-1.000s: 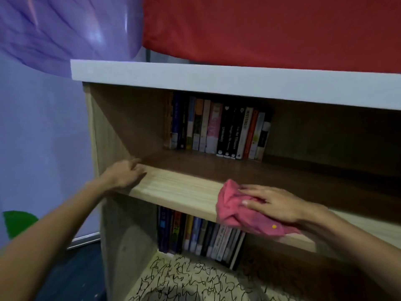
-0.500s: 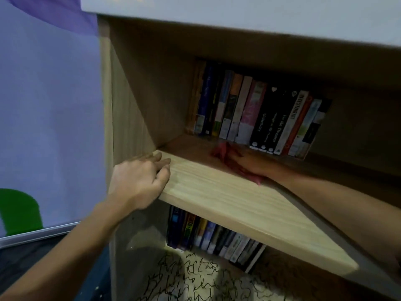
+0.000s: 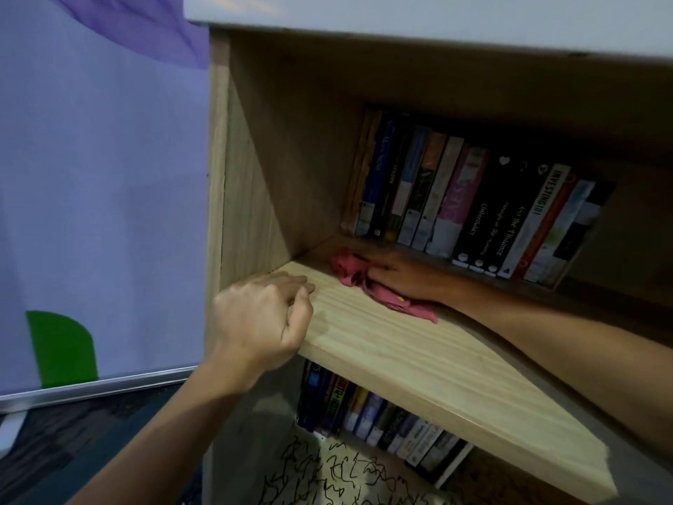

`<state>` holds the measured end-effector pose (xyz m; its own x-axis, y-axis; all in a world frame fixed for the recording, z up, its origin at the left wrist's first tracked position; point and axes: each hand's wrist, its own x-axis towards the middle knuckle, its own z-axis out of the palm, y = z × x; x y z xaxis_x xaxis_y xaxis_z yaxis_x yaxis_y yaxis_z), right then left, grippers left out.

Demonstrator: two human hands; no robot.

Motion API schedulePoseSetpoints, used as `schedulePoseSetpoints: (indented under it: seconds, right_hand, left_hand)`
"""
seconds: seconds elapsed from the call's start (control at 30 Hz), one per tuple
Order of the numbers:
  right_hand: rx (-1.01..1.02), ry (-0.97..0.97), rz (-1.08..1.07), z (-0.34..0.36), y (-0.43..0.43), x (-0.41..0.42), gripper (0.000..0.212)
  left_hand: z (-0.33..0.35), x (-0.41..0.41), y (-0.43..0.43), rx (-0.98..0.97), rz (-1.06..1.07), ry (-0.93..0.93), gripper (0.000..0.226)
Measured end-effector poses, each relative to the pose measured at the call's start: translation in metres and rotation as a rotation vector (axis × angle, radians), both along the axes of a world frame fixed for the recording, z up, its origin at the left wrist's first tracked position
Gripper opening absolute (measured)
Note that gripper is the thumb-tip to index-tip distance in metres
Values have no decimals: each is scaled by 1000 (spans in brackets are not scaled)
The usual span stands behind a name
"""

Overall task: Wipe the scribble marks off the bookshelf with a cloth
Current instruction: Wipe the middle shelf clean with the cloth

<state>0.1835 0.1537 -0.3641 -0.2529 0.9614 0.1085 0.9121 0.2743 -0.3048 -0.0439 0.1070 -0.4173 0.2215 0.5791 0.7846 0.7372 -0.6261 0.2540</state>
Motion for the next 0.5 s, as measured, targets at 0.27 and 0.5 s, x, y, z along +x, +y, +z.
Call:
schedulePoseSetpoints:
  seconds: [0.27, 0.5]
  right_hand:
    - [-4, 4, -279, -1, 85, -35, 58]
    - [-19, 143, -162, 0, 57, -35, 35]
  left_hand:
    - [-4, 3, 6, 60, -8, -55, 50]
    - [-5, 2, 4, 88, -26, -83, 46]
